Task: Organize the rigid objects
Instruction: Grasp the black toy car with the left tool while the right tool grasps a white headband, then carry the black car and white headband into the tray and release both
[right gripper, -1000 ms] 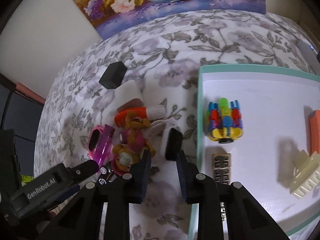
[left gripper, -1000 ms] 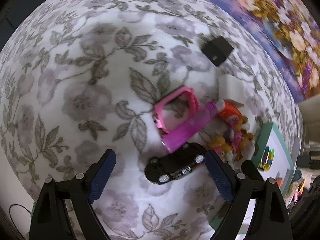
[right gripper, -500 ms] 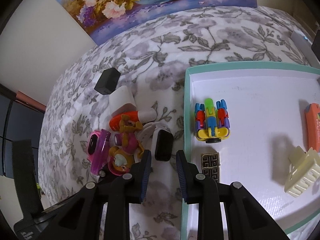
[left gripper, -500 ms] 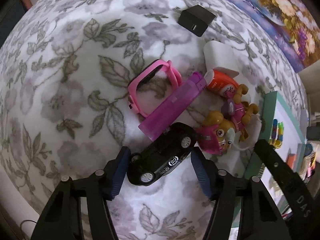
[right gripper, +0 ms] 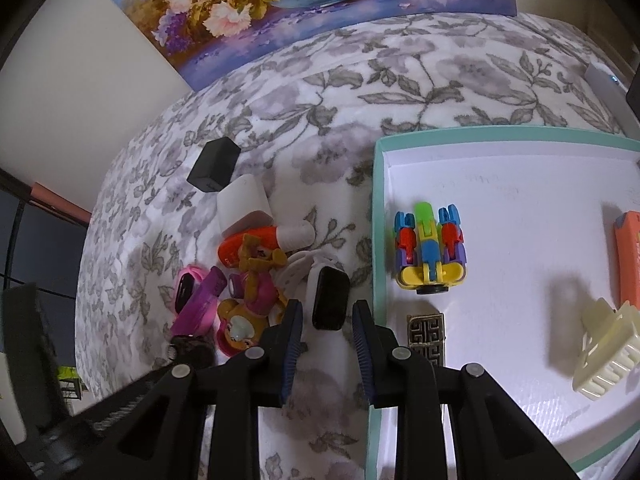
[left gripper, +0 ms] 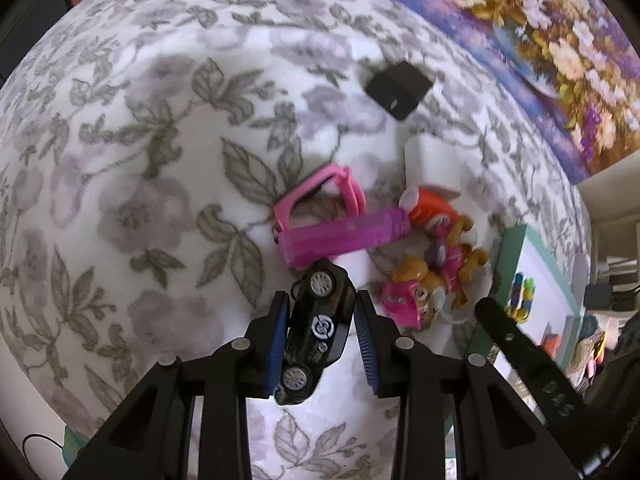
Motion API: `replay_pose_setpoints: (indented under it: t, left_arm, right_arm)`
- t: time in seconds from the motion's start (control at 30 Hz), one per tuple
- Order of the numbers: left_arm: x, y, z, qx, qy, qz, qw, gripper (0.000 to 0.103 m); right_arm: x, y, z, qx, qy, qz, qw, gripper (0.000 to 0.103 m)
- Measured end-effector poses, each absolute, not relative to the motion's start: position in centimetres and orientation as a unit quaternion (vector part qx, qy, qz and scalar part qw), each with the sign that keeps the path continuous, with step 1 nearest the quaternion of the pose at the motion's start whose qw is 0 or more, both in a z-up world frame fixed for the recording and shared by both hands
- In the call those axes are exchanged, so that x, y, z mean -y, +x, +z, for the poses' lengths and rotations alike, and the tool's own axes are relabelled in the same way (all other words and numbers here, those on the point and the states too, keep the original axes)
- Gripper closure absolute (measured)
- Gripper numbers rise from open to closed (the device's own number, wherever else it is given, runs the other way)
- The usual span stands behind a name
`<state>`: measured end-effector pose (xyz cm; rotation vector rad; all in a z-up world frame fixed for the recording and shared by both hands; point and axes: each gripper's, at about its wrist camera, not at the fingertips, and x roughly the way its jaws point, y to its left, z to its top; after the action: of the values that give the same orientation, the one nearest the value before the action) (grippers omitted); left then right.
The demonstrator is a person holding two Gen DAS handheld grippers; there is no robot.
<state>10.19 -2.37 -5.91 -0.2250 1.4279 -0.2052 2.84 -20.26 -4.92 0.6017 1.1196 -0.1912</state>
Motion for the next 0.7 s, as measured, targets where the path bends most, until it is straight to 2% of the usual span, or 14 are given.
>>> replay_pose_setpoints:
  t: [0.27, 0.7]
  left_arm:
    - [-0.2, 11.1, -3.3, -0.617, -0.14, -0.081, 0.77, 0.071]
    - [-1.8, 11.0, -3.3, -0.628, -0.159, -0.08, 0.758, 0.071]
  right_arm:
    - [19.8, 3.4, -5.0, -0.523, 0.261, -0.097, 0.806, 0.074]
    - [17.9, 5.5, -6.6, -0.555, 0.176, -0.123, 0.803, 0.079]
